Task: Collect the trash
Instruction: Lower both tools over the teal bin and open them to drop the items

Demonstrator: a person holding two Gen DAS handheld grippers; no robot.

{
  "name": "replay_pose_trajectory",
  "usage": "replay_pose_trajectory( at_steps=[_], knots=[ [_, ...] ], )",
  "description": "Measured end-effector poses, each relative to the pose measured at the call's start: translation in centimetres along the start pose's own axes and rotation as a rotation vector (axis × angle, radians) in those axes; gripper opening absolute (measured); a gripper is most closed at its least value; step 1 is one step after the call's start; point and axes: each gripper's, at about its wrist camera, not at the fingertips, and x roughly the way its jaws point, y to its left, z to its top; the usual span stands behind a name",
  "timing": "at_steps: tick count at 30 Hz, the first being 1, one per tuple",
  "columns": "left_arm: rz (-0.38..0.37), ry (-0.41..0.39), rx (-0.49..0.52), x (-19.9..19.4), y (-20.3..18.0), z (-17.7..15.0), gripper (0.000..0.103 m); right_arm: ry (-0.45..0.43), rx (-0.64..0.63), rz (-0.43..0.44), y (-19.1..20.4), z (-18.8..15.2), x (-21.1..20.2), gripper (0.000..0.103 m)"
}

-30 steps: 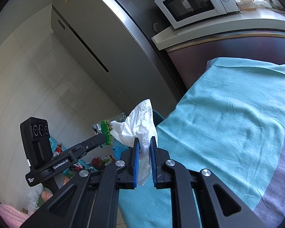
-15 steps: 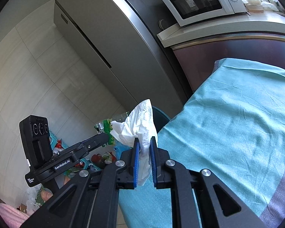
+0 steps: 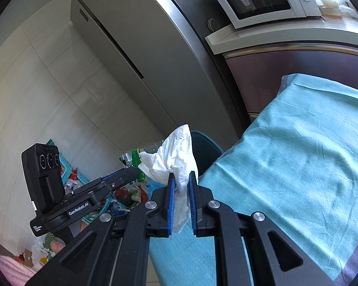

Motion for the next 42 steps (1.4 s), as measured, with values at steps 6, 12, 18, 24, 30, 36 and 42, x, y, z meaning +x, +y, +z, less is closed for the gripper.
replay_pose_trajectory(
  at_steps=[6, 12, 18, 24, 30, 36, 42],
  knots=[
    [0.014, -0.003, -0.011, 0.1, 0.6, 0.1, 0.022, 0.019, -0.005, -0.003, 0.5, 0.5, 1.0, 0.011],
    [0.028, -0.004, -0.023, 0.3, 1.3, 0.0, 0.022, 0.032, -0.010, -0.007, 0.9, 0.8, 1.9, 0.011],
    [0.037, -0.005, -0.029, 0.4, 1.7, 0.1, 0.022, 0.041, -0.011, -0.013, 1.1, 0.9, 2.6, 0.011],
    [0.047, -0.002, -0.033, 0.7, 2.0, 0.1, 0.022, 0.059, -0.015, -0.017, 1.1, 1.1, 3.3, 0.011],
    [0.060, 0.001, -0.039, 0.9, 2.4, 0.2, 0.022, 0.073, -0.021, -0.019, 1.4, 1.4, 4.0, 0.011],
    [0.074, 0.000, -0.048, 1.1, 2.9, 0.2, 0.022, 0.081, -0.029, -0.015, 1.8, 1.6, 4.6, 0.011],
    [0.085, 0.001, -0.051, 1.3, 2.9, 0.3, 0.022, 0.092, -0.041, -0.016, 2.0, 1.7, 5.2, 0.011]
  ],
)
